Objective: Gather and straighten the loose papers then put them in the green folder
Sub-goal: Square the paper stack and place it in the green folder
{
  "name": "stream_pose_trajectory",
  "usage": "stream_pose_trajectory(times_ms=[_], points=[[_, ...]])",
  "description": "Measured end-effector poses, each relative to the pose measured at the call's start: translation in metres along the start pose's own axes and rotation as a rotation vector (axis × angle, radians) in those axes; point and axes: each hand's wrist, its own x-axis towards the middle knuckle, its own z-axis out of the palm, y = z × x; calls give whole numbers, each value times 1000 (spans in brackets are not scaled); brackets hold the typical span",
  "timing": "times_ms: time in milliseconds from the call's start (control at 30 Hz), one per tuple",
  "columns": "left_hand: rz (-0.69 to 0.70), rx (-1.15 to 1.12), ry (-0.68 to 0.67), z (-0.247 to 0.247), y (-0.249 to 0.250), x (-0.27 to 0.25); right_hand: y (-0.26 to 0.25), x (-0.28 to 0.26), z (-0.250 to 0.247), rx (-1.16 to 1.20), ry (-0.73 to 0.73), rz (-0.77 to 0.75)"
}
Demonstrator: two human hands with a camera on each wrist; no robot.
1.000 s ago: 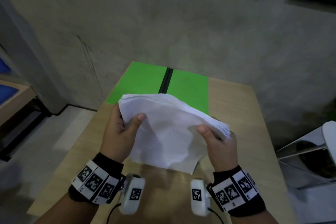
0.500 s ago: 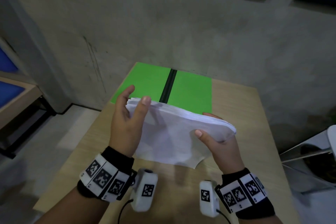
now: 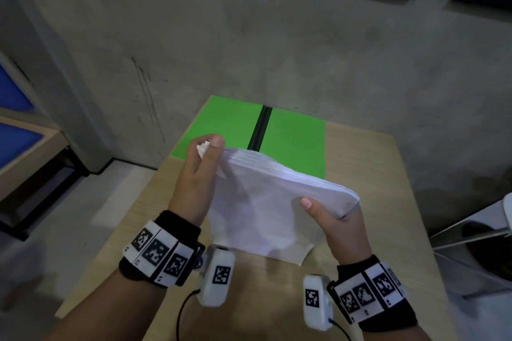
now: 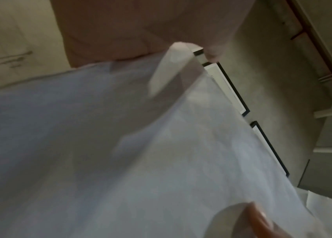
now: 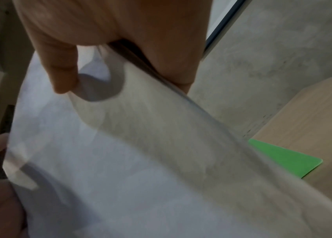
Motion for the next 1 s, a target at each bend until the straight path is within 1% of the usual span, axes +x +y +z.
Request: stream_pose_trajectory(times_ms=[67, 233, 333, 400, 433, 500, 533, 600, 733, 833, 900, 1000], points=[[-7, -7, -16, 1, 0, -1, 1, 0, 2, 9, 14, 5], [2, -30, 55, 5, 0, -1, 6, -1, 2, 17, 35, 8], [15, -27, 28, 5, 0, 0, 16, -3, 0, 5, 43, 54], [45, 4, -59, -1, -6, 3, 24, -6, -2, -1, 43, 113], [50, 8, -144, -6, -11, 5, 27, -7, -2, -4, 47, 141], [-16, 42, -304, -15, -26, 8, 32, -8, -2, 0, 61, 176], [-60, 54, -349, -18, -35, 9, 34, -8, -1, 4, 72, 185], [-94, 75, -344, -18, -46, 6, 34, -7, 1, 7, 101, 193], [1, 85, -283, -15, -53, -3, 31, -5, 0, 11, 176, 156], [42, 47, -279, -16, -57, -12, 29, -7, -6, 34, 168, 83], [4, 16, -296, -17, -66, -20, 33, -10, -11, 66, 136, 77], [-85, 10, -330, -20, -88, -27, 53, -13, -14, 26, 140, 177]])
